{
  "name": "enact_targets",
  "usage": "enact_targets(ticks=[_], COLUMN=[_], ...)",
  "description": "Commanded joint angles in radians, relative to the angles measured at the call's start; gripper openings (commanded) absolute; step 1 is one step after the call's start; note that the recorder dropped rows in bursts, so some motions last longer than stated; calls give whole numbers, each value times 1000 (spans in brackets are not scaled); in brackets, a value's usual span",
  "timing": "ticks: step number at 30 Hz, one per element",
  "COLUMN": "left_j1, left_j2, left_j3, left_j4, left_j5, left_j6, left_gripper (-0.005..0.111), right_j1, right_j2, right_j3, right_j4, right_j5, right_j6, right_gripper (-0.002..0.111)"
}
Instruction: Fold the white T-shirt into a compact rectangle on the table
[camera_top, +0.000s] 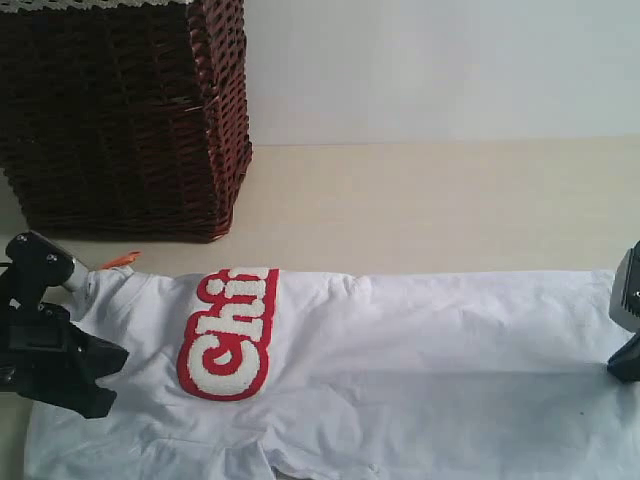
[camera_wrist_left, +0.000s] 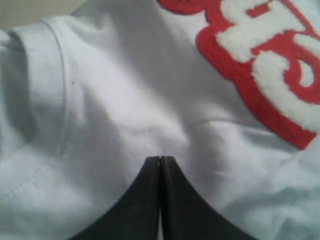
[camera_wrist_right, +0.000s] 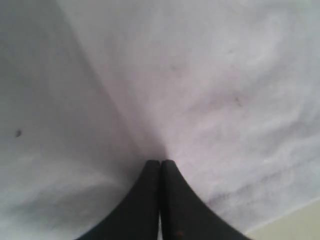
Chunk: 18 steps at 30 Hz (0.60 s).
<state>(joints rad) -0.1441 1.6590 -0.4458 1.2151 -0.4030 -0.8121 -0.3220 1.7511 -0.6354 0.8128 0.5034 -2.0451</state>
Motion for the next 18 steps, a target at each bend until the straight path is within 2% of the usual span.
enact_targets(ticks=[1, 6, 12, 18], left_j1=[4, 4, 4, 4], left_j2=[41, 55, 27, -107], left_j3=[-18, -18, -28, -169], left_j4=[0, 0, -1, -70], left_j5=[65, 122, 81, 76], left_j6=[24, 67, 82, 80], left_gripper=[0, 0, 0, 0], right_j1=[2, 2, 2, 2], right_j2=[6, 6, -13, -150], right_j3=[1, 1, 1, -21], right_j4=[-3, -3, -3, -1], right_j5=[-137, -142, -117, -106], right_j6=[62, 62, 62, 56], right_gripper=[0, 0, 0, 0])
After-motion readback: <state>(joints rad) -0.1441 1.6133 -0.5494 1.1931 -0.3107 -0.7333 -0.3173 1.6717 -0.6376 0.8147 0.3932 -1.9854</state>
